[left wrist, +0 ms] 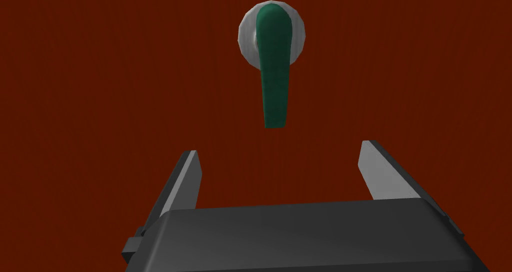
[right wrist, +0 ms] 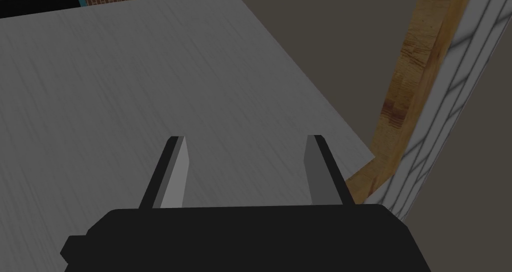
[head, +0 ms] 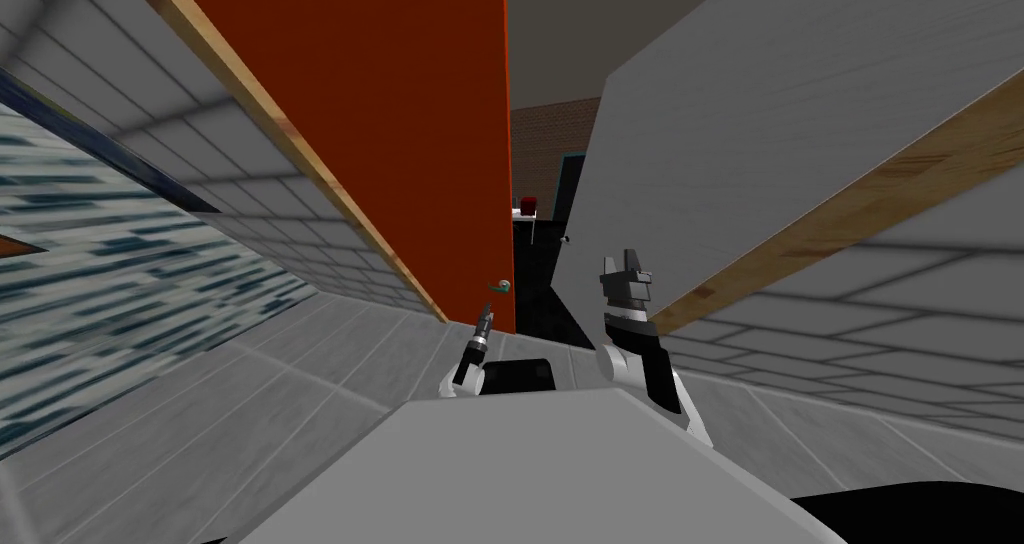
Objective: Push the door open
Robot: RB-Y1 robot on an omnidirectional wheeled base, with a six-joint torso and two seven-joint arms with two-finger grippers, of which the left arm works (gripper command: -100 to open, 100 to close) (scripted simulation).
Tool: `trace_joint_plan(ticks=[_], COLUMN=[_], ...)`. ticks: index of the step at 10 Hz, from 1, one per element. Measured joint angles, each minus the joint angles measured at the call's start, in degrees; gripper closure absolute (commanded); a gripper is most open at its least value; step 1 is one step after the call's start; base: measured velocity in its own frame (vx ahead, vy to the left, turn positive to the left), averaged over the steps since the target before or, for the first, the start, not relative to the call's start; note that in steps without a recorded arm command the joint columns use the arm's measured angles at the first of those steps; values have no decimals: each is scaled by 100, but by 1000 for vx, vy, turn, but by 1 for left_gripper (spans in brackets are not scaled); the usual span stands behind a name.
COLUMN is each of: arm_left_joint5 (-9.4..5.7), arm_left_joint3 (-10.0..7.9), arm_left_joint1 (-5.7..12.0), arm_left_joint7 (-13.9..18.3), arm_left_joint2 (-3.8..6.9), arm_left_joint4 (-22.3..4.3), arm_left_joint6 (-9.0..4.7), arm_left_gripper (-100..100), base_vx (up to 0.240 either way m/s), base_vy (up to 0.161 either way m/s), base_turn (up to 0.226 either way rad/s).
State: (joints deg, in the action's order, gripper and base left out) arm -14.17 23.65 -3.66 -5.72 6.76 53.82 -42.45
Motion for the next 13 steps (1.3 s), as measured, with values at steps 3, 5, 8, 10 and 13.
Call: trace_joint_plan(ticks=[3, 5, 8, 10, 13], arm_left_joint5=[4, 6, 9, 4, 6], arm_left_joint3=[-53, -97, -146, -153, -153], arm_left_joint1=[41, 83, 136, 146, 158], arm_left_joint7=[7, 11, 24, 24, 22], arm_left_joint2=[-30, -58, -85, -85, -84], arm_left_joint4=[-63, -116, -196, -190, -190], arm_left_joint6=[-3, -1, -13, -14, -2], arm_left_gripper=[-100, -100, 100, 100, 100], base_vx=[206, 206, 94, -22, 0], base_vy=[-62, -40, -18, 5, 0], base_turn=[-28, -36, -7, -11, 0])
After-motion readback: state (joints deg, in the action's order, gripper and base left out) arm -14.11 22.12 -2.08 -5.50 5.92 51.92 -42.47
